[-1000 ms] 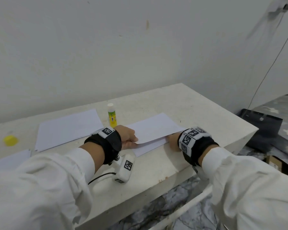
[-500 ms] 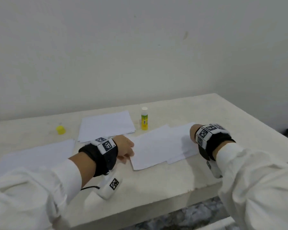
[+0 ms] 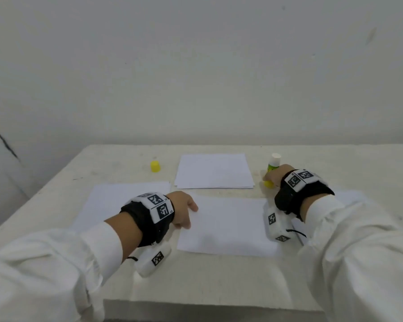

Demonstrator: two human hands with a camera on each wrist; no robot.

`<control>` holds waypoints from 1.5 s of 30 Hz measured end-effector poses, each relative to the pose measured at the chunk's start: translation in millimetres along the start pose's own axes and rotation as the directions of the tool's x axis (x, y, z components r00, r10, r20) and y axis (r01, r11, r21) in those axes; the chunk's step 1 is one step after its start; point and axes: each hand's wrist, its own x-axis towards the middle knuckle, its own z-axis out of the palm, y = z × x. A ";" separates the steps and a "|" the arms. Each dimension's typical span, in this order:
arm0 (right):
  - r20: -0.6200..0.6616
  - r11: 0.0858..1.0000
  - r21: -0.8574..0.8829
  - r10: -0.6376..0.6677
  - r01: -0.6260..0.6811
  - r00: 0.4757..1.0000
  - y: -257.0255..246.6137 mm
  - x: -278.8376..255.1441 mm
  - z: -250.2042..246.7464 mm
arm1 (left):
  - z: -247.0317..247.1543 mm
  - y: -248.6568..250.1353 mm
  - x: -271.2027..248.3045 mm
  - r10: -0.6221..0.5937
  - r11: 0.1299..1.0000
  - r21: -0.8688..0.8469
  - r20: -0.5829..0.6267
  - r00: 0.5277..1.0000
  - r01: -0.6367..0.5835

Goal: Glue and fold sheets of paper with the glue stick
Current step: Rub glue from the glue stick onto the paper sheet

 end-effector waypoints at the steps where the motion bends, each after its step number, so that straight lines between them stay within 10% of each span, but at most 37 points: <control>1: -0.011 1.000 -0.024 0.009 -0.010 1.000 -2.1 -2.4 -0.5 | 0.0 -1.9 0.4 -0.001 1.000 0.013 -0.003 1.000 0.001; 8: -0.096 0.954 0.275 -0.099 0.122 0.991 -13.6 -14.8 5.0 | 3.3 -9.1 -0.3 0.010 0.966 0.260 -0.069 0.998 0.009; 23: 0.072 0.815 -0.034 -0.575 0.578 0.815 -101.9 -73.0 76.6 | 11.3 -22.3 -11.6 0.074 0.852 0.517 0.033 0.997 -0.081; 39: -0.078 0.910 -0.220 -0.377 0.352 0.923 -18.0 -56.3 20.4 | 5.1 -15.0 -5.2 0.116 0.723 0.677 0.075 0.990 -0.136; 45: -0.129 0.933 -0.159 -0.343 0.322 0.930 2.3 -58.7 6.6 | 1.2 -22.1 0.9 0.060 0.828 0.555 0.062 0.996 -0.084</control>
